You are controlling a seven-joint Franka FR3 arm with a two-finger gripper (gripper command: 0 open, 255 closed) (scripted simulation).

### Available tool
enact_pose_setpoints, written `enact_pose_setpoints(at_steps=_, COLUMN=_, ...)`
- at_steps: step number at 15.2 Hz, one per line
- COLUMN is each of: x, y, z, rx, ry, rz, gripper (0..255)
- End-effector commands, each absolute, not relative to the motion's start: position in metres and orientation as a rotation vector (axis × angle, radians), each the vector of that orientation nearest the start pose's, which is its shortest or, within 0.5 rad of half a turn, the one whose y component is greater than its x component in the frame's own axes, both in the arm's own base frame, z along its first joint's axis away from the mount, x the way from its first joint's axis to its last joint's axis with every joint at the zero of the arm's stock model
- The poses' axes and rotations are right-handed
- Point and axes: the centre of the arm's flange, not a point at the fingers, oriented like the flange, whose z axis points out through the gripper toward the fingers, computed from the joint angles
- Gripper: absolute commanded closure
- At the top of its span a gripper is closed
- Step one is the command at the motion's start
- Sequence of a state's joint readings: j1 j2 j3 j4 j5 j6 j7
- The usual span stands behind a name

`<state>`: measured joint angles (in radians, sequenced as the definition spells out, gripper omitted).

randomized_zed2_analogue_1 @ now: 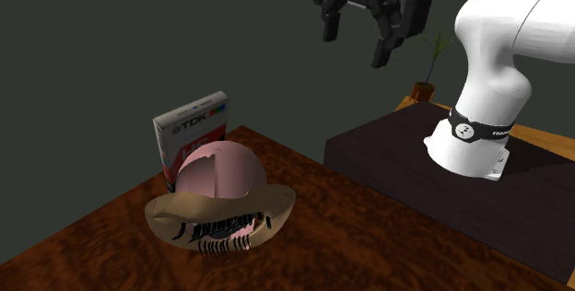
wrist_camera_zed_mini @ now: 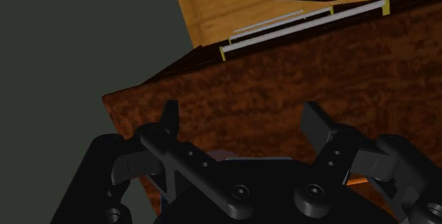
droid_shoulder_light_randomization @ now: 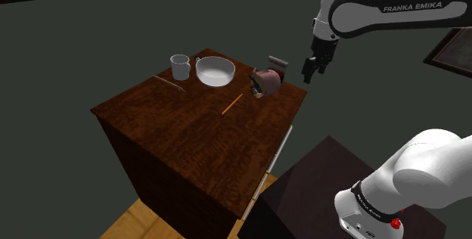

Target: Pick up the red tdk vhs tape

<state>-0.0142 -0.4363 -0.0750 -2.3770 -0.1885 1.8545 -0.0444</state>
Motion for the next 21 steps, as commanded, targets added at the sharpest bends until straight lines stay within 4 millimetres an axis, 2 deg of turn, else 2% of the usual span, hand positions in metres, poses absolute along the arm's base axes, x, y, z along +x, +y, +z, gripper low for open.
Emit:
enact_pose_setpoints(at_steps=1, x=0.426, y=-0.059, z=0.47, rx=-3.309, ry=-0.075, rz=0.118, gripper=0)
enact_pose_setpoints(at_steps=13, x=0.546, y=-0.096, z=0.443, rx=-3.467, ry=-0.285, rz=-0.107, gripper=0)
enact_pose_setpoints(at_steps=21, x=0.546, y=-0.096, z=0.403, rx=-3.467, ry=-0.285, rz=-0.107, gripper=0)
